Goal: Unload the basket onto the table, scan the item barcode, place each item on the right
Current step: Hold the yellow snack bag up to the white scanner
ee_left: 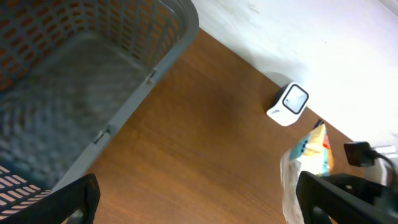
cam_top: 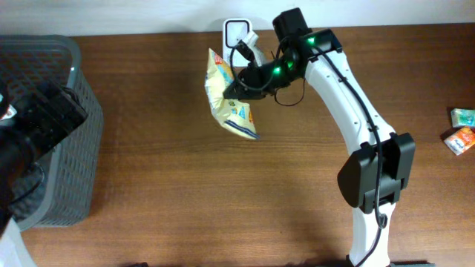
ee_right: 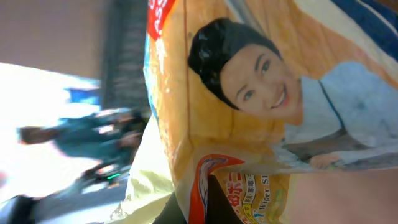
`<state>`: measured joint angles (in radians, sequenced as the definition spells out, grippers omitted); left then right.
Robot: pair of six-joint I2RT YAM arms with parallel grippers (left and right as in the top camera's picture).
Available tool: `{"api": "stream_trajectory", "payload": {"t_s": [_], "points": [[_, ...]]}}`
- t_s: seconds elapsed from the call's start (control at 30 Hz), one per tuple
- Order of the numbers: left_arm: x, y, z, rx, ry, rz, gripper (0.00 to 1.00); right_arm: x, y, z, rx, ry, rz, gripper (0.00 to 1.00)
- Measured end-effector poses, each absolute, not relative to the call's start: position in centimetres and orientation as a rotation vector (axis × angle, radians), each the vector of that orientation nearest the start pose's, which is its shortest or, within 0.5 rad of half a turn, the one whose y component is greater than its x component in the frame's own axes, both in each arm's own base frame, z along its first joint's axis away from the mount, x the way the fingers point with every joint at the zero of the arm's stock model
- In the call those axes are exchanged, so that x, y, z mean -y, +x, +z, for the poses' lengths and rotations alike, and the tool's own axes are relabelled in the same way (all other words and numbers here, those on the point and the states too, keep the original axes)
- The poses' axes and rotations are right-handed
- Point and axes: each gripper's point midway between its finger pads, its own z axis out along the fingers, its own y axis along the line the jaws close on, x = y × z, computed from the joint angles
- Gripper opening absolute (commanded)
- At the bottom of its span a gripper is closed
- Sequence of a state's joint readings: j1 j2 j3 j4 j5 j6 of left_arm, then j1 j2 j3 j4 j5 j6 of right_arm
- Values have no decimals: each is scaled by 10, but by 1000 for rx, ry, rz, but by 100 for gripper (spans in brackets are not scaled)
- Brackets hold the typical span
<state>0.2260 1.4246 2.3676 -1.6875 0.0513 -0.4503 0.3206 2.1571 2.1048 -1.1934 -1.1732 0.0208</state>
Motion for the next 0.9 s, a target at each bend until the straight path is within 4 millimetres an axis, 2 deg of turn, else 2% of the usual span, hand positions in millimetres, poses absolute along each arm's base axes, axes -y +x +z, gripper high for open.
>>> {"api": "stream_trajectory", "payload": {"t_s": [0.07,0.2,0.4,0.53,0.63,0.7,0.77,0.8,0.9], "points": [[-49,253,442,-2197,-745,-173,99,-303,373,268,-2357,-670,1906,4],[-49,253,442,-2197,-745,-173,99,-308,360,287,-2289,-662,2085,4],[-49,253,442,-2197,-745,-173,99,-311,351,294,-2277,-651,2166,4],[-49,253,442,-2197,-745,-173,99,-313,354,293,-2251,-686,2138,4],[-49,253,442,-2198,-746,-173,99,-315,374,275,-2287,-731,1918,4],[-49,253,442,-2197,-745,-173,99,-315,399,261,-2303,-729,1713,4],[-49,253,442,-2198,-745,-173,99,-313,429,251,-2298,-703,1501,4],[-49,253,442,-2197,-745,-173,99,-310,453,247,-2281,-666,1347,4],[-49,253,442,-2197,-746,-173,99,-296,509,250,-2194,-559,1018,4]]}}
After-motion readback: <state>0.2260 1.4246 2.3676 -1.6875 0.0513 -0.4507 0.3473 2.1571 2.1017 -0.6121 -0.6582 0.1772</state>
